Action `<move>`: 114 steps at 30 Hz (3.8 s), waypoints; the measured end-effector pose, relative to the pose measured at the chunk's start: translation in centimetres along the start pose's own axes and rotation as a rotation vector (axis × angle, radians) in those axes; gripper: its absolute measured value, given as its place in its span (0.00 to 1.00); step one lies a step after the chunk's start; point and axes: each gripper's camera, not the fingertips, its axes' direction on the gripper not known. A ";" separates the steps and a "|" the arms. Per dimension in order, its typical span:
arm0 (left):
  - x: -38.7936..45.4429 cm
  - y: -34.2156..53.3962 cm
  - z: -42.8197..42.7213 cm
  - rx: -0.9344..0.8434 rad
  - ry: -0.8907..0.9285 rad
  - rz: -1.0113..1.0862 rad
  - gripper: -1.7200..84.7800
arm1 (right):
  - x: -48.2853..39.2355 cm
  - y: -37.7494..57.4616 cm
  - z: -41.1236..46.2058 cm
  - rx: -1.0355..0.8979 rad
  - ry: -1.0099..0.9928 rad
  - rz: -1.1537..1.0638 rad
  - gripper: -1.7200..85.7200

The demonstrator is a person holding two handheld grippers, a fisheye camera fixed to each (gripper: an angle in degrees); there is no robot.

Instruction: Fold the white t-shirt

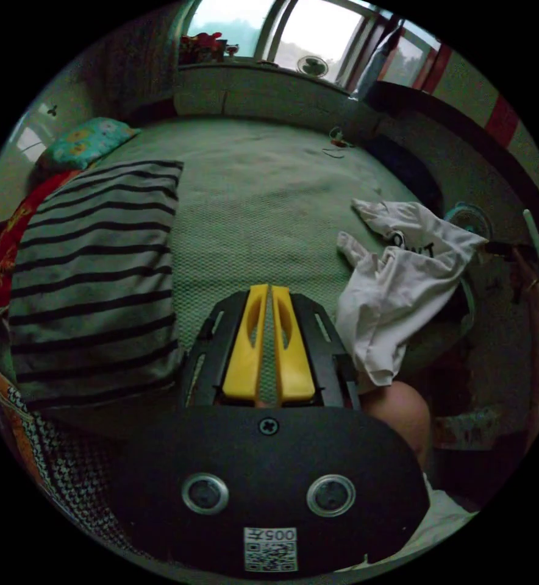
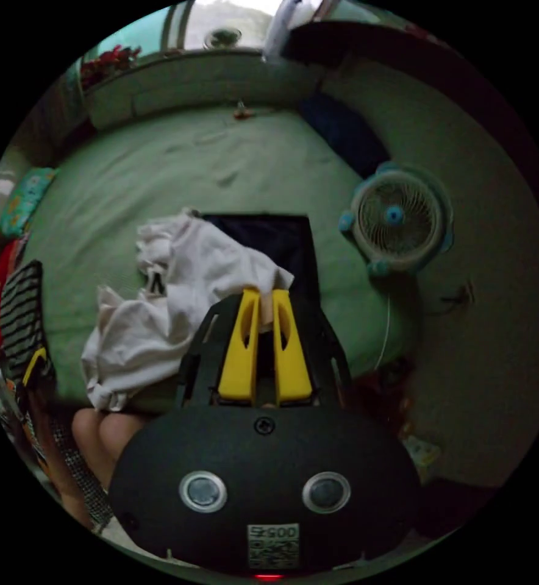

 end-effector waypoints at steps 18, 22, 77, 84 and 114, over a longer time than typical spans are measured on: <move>5.9 -12.1 11.8 -0.196 0.199 0.142 0.18 | -27.0 -8.1 8.0 0.060 -0.055 -0.555 0.15; 6.0 -12.2 11.5 -0.165 0.124 0.154 0.14 | -28.9 -12.1 13.8 -0.027 0.030 -0.469 0.11; -11.6 4.0 -21.2 0.568 -0.134 -0.589 0.05 | -24.8 19.1 1.8 0.079 -0.418 -0.558 0.00; -9.6 6.2 -27.0 0.563 0.008 -0.476 0.05 | -12.0 21.4 -8.7 0.281 -0.413 -0.368 0.00; -5.9 3.9 -18.9 0.076 0.059 -0.058 0.13 | -7.9 19.9 -11.5 0.155 -0.395 -0.490 0.13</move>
